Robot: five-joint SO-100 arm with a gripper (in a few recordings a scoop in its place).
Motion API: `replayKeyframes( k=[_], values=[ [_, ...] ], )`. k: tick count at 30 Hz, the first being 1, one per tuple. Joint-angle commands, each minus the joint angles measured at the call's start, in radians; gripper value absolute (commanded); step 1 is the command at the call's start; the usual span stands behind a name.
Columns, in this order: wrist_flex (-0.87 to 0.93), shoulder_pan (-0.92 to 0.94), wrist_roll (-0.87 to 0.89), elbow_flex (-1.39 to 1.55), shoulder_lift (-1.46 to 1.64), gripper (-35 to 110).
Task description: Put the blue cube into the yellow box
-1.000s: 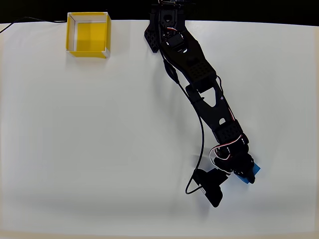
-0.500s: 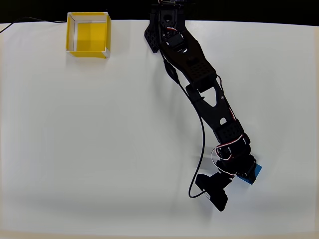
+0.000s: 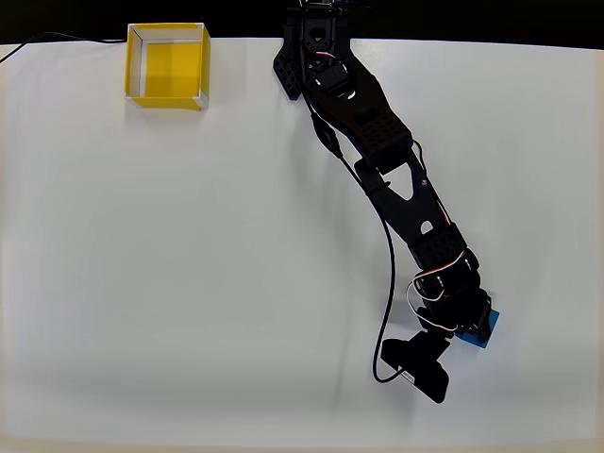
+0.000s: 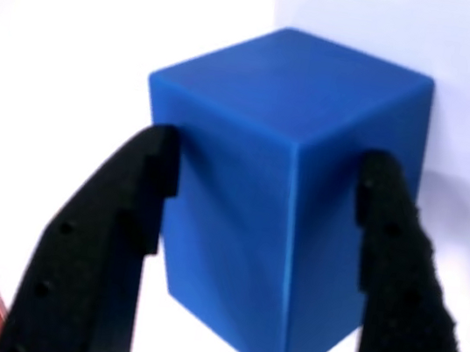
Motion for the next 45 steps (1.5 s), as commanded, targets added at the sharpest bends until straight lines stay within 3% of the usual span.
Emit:
replayKeyframes(
  k=[1,16,22,28,45],
  values=[
    [0.014,-0.011,-0.061,-0.017,0.253,18],
    [0.04,0.012,-0.184,-0.014,0.443,19],
    [0.051,0.017,-0.132,0.031,0.403,50],
    [0.034,0.023,-0.121,0.04,0.341,59],
    [0.098,0.037,-0.14,0.072,0.219,61]
  ],
)
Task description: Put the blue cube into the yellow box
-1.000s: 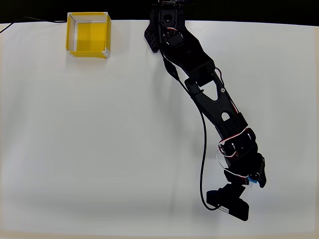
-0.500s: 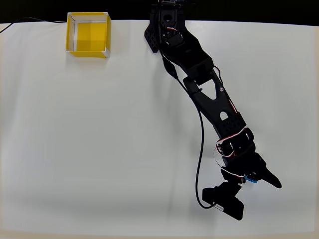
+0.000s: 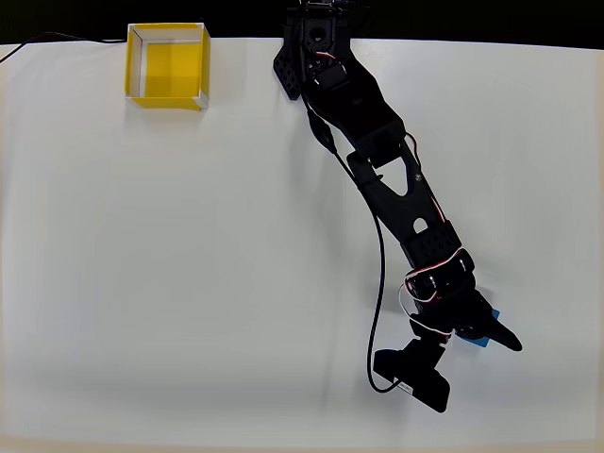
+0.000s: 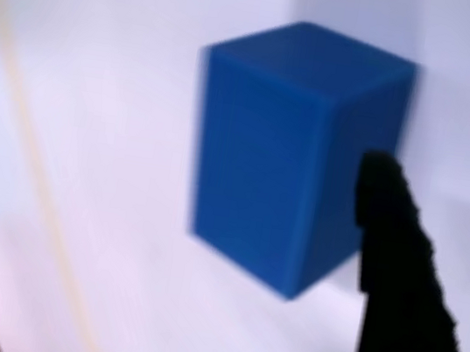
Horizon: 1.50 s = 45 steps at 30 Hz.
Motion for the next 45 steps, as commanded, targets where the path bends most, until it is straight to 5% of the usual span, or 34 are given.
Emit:
replayKeyframes(
  k=[1,32,45],
  values=[
    [0.018,-0.009,-0.017,0.003,0.061,61],
    [-0.19,-0.057,-0.117,-0.048,-0.115,58],
    [-0.21,-0.072,-0.21,-0.067,-0.146,46]
  ],
)
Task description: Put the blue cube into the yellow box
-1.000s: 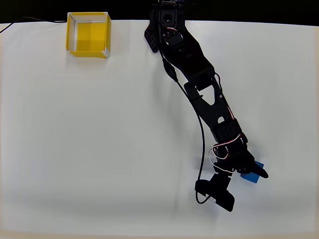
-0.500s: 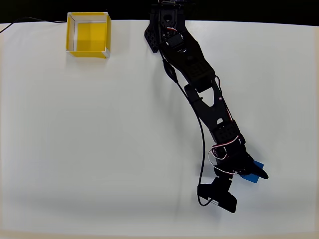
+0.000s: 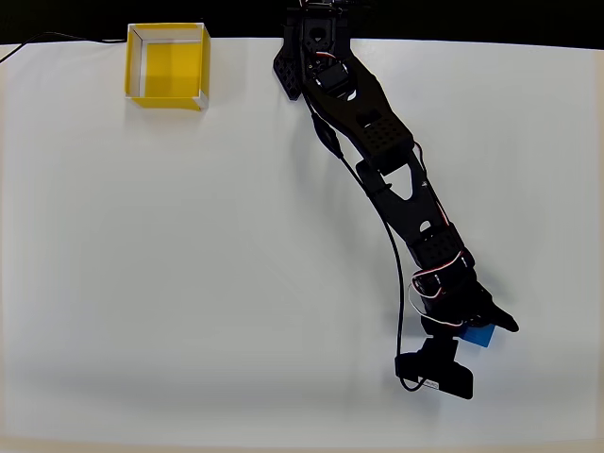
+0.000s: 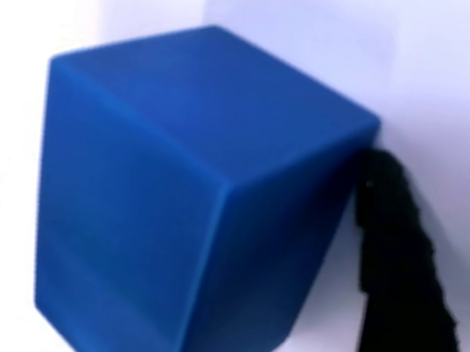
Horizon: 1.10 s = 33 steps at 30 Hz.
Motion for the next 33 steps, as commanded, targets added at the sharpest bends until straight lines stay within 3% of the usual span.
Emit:
replayKeyframes(
  k=[1,23,33],
  values=[
    [0.003,-0.021,-0.038,-0.06,0.055,43],
    [0.003,-0.023,-0.236,-0.055,0.057,22],
    [0.063,0.014,-0.39,-0.025,0.255,17]
  ],
)
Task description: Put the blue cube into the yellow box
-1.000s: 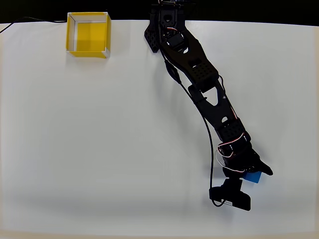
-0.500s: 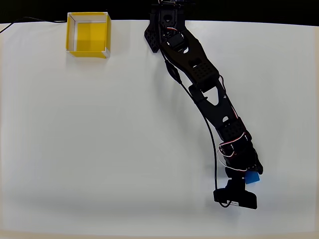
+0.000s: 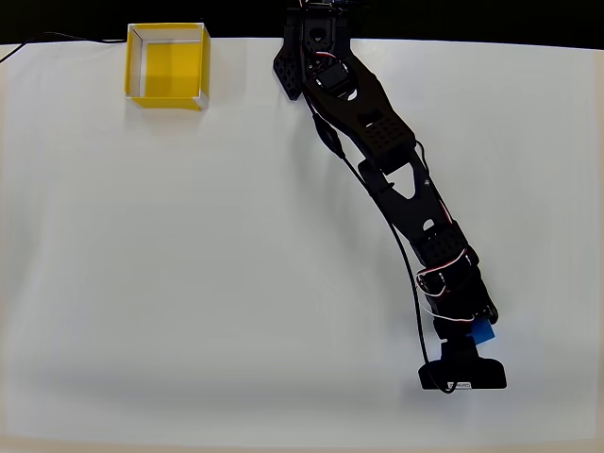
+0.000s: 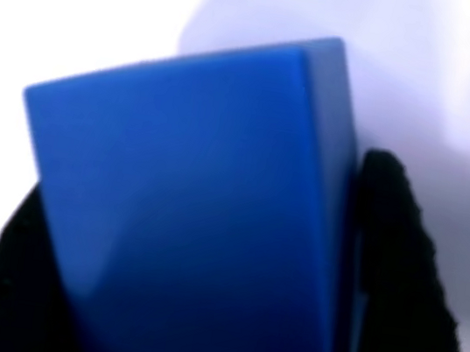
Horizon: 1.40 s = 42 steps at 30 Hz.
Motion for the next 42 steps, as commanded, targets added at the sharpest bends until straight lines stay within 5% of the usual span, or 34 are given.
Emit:
replayKeyframes(
  k=[1,16,42],
  values=[
    [0.025,0.032,-0.08,-0.009,0.265,17],
    [0.244,0.29,-0.285,0.264,0.911,16],
    [0.356,1.661,-0.492,0.851,1.614,15]
  ],
)
